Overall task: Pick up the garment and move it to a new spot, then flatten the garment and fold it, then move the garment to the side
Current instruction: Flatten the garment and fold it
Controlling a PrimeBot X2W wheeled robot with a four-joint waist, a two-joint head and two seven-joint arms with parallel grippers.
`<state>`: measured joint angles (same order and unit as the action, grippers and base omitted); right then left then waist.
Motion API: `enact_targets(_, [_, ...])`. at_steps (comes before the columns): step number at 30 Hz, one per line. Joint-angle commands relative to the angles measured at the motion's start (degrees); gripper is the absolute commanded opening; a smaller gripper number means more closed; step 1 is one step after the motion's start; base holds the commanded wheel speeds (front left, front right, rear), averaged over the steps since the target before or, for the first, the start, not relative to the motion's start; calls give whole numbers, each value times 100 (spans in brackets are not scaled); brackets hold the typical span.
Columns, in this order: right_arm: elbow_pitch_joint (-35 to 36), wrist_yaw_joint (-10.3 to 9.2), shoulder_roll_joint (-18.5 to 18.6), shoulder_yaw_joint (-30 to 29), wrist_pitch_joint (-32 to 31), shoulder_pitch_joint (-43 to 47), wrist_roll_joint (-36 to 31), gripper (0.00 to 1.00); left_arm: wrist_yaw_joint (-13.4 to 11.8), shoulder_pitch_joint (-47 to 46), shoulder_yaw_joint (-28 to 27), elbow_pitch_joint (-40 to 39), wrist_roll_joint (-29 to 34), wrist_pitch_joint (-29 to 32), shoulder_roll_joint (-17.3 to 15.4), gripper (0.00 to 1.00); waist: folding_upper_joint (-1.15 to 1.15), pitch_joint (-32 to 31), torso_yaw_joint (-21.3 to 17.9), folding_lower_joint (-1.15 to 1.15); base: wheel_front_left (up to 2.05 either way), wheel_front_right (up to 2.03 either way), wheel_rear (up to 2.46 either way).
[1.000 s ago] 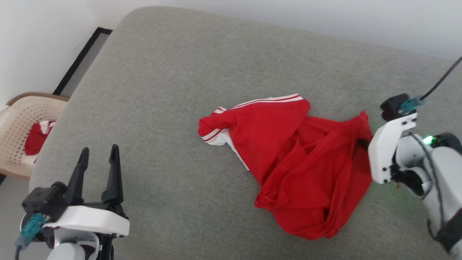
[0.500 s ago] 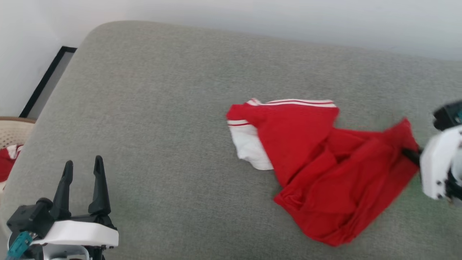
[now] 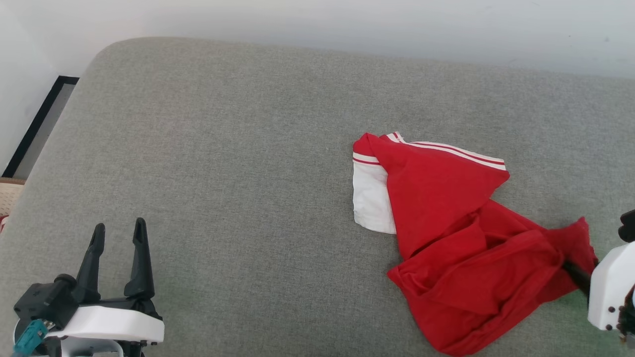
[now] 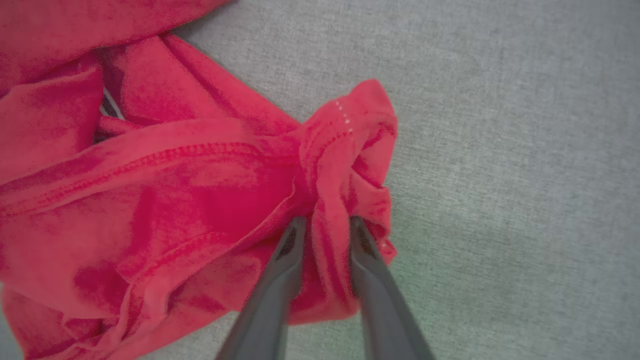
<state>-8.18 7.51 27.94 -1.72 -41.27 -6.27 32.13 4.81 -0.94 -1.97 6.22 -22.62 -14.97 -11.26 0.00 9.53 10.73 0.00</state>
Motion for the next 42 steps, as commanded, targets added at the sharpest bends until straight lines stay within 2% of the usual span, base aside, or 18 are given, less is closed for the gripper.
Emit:
enact_targets(1, [164, -4, -155, -87, 55, 78, -130, 100, 40, -79, -8, 15, 69, -30, -13, 100, 0, 1, -21, 0, 0, 0, 0])
enact_targets(9, [1291, -4, -462, -548, -104, 172, -438, 100, 127, -110, 20, 60, 98, -30, 0, 100, 0, 27, -35, 0, 0, 0, 0])
enact_targets(16, [2042, -4, -643, -461, -152, -36, -581, 100, 167, -181, 82, 121, 105, -30, 37, 100, 0, 93, 32, 0, 0, 0, 0])
enact_targets(19, [2161, -4, -711, -292, -123, -158, -666, 100, 206, -263, 214, 168, 27, -29, 46, 100, 0, 127, 97, 0, 0, 0, 0])
enact_targets(25, [2070, -4, -871, -50, 167, -570, -832, 100, 263, -645, 727, 210, -179, 235, -169, 100, 0, 202, 163, 0, 0, 0, 0])
enact_targets(28, [1953, -4, -970, -10, 447, -763, -936, 100, 266, -949, 1105, 137, -427, 539, -362, 100, 0, 218, 132, 0, 0, 0, 0])
enact_targets(33, [1810, -4, -1195, -12, 962, -1013, -1107, 100, 270, -1656, 1980, -19, -1196, 1388, -893, 100, 0, 221, -42, 0, 0, 0, 0])
enact_targets(34, [1807, -4, -1299, -72, 1192, -1074, -1197, 100, 270, -2003, 2278, -55, -1528, 1818, -1131, 100, 0, 225, -147, 0, 0, 0, 0])
enact_targets(36, [1835, -4, -1383, -138, 1436, -1134, -1289, 100, 271, -2375, 2576, -69, -1822, 2242, -1342, 100, 0, 240, -268, 0, 0, 0, 0])
enact_targets(39, [1870, -3, -1561, -276, 1805, -1212, -1436, 100, 271, -2943, 3002, -54, -2180, 2887, -1583, 100, 0, 294, -476, 0, 0, 0, 0])
enact_targets(42, [1896, -3, -1692, -409, 2211, -1295, -1596, 100, 272, -3484, 3337, 37, -2476, 3500, -1686, 100, 0, 384, -700, 0, 0, 0, 0])
